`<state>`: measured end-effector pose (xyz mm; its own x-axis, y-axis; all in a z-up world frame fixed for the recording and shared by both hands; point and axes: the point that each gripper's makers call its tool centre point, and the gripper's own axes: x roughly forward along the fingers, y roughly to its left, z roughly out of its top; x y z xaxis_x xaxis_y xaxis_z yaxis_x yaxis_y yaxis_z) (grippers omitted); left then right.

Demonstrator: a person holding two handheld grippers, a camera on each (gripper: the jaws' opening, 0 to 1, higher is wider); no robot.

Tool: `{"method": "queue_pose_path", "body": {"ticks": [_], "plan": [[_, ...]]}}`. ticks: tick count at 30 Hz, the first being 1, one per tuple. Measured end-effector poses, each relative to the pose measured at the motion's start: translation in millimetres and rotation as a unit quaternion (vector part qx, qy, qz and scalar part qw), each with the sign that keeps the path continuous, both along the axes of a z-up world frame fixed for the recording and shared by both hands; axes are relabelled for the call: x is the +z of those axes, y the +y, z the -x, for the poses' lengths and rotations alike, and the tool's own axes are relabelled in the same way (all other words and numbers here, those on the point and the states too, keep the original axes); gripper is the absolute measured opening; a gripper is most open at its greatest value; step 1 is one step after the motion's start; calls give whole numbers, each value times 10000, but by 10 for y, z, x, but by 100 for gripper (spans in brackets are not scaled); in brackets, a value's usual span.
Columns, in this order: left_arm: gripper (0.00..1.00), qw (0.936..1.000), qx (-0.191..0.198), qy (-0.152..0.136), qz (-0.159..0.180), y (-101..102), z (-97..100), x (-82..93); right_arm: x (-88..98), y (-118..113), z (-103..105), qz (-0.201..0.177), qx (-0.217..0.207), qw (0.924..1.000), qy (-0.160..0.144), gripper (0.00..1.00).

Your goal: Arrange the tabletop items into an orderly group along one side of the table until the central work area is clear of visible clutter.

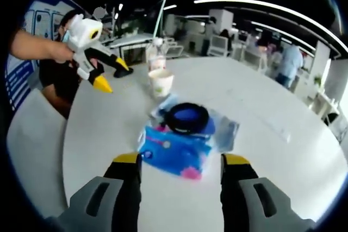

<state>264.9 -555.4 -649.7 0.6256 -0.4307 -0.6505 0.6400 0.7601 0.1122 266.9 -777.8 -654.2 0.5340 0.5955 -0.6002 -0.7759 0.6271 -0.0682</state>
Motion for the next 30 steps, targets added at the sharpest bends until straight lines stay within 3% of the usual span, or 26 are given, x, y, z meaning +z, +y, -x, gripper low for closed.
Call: {"method": "queue_pose_path", "body": {"ticks": [13,18,22,26,30], "plan": [[57,9998,138,124,47,12,118,-81,-106,57,-237,54,92,9999,74,49],[57,9997,196,136,64,39,132,-91,-140,95,-317,53,133,9999,94,44],[57,9996,246,128,79,63,139,-83,-210,99,-402,108,85,9998,146,35],[56,9995,271,153,60,83,158,-97,-271,105,-515,184,96,9997,111,34],[56,9994,301,167,59,98,169,-108,-373,134,-559,90,193,9992,340,39]]}}
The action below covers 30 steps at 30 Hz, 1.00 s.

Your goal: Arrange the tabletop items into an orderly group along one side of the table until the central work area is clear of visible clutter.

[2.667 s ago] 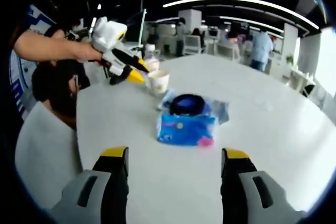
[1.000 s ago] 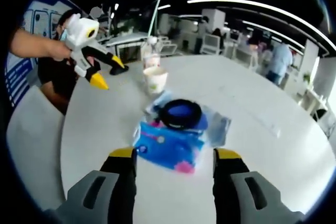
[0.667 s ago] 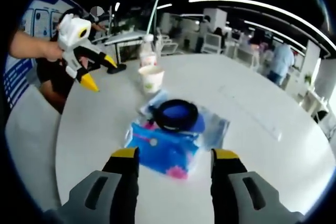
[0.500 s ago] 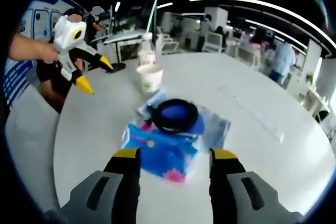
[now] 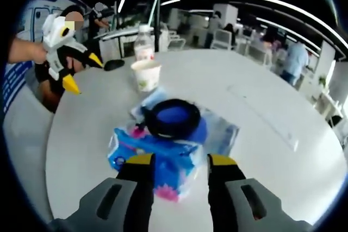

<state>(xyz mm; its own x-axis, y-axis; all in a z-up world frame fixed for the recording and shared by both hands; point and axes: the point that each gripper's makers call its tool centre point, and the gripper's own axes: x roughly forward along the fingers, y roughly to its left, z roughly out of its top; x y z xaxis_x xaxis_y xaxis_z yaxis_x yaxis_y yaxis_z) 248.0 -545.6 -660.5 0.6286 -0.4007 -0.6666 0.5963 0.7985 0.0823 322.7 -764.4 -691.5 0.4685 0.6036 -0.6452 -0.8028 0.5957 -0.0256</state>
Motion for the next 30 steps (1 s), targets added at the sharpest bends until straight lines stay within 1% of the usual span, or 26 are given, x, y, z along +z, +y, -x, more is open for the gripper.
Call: {"method": "queue_pose_path", "body": {"ticks": [2,5,7,10,15,19,21,24,28,30], "plan": [[56,10000,16,28,10,2,14,-12,-28,13,-29,-17,54,10000,-16,47],[56,10000,23,51,-17,15,29,-34,-96,34,-28,50,235,9997,75,51],[55,10000,46,71,-13,20,32,-42,-153,28,-46,117,296,9994,105,51],[55,10000,51,76,-24,17,29,-48,-190,28,-69,153,345,9992,105,51],[55,9999,63,96,-27,5,32,-57,-248,48,-124,101,427,9990,119,53],[55,9999,36,128,-58,0,42,-77,-363,37,-127,67,402,9986,330,55],[54,9999,18,125,-91,6,44,-80,-388,46,-116,-6,396,9983,418,55],[54,9998,26,130,-121,32,39,-74,-429,49,-114,6,449,9980,437,54],[54,9998,61,137,-146,73,33,-81,-475,76,-59,33,471,9973,571,51],[54,9997,80,153,-144,86,32,-90,-490,61,-67,56,499,9974,525,51]]}}
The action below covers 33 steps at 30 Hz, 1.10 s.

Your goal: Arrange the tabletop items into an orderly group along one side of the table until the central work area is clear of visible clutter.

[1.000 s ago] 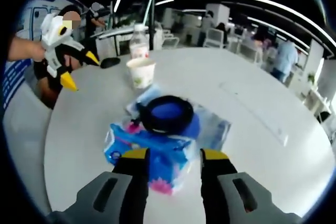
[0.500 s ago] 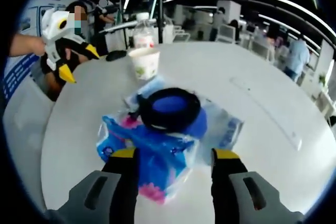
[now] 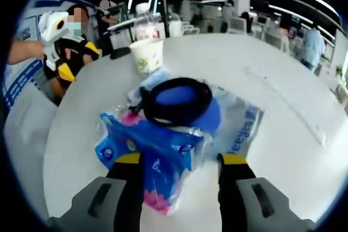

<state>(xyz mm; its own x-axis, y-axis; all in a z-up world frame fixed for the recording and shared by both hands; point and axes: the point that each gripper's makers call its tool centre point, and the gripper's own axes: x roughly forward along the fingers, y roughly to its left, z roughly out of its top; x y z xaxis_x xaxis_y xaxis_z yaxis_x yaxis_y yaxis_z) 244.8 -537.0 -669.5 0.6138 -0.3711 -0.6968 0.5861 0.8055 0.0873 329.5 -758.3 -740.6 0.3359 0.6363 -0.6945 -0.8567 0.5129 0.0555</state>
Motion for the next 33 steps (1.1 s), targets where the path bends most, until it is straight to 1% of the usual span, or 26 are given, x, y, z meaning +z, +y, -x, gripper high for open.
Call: {"method": "queue_pose_path", "body": {"ticks": [4,11,20,25,33], "plan": [[54,10000,-1,18,-12,-6,4,-14,-21,-20,25,60,94,9999,-49,51],[54,10000,-47,42,-19,-40,11,-31,-33,-70,29,102,36,9999,-15,48],[54,9999,-80,93,35,-99,27,-84,-32,-192,129,144,-10,9999,4,43],[54,9998,-162,108,90,-212,-4,-112,-28,-222,155,172,-51,9998,25,41],[52,9989,-368,169,239,-540,-103,-234,-30,-255,192,148,-158,9998,37,40]]}}
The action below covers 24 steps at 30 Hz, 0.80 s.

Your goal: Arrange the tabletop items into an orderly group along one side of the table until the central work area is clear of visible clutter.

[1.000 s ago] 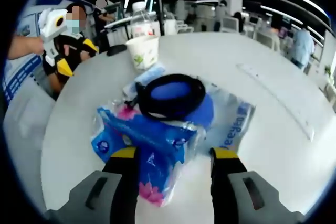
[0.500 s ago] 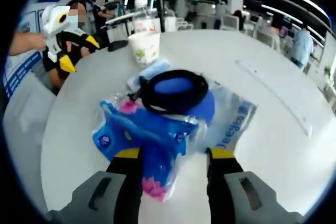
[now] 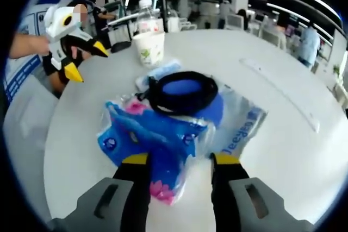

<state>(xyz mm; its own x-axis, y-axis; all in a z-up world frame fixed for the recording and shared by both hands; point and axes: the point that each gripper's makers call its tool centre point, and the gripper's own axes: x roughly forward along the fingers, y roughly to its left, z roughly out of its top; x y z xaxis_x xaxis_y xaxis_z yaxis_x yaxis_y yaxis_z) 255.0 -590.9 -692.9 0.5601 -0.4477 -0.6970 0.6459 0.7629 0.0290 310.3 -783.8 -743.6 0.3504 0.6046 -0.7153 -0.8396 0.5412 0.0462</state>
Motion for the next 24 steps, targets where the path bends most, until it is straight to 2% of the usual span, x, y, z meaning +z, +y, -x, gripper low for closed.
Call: {"method": "queue_pose_path", "body": {"ticks": [4,8,14,20,24], "plan": [[50,10000,-60,-14,39,-110,-88,-31,2,1,-2,31,4,10000,-2,40],[42,9999,16,1,108,-208,-228,-84,4,5,-3,23,-2,10000,-9,40],[34,9997,160,-131,121,-355,-462,-150,0,7,-6,6,-8,10000,-21,40],[27,9992,361,-40,139,-360,-597,-196,1,9,-2,-9,-19,10000,-33,40],[24,9993,352,36,121,-382,-629,-252,0,7,-5,-30,-15,10000,-43,40]]}}
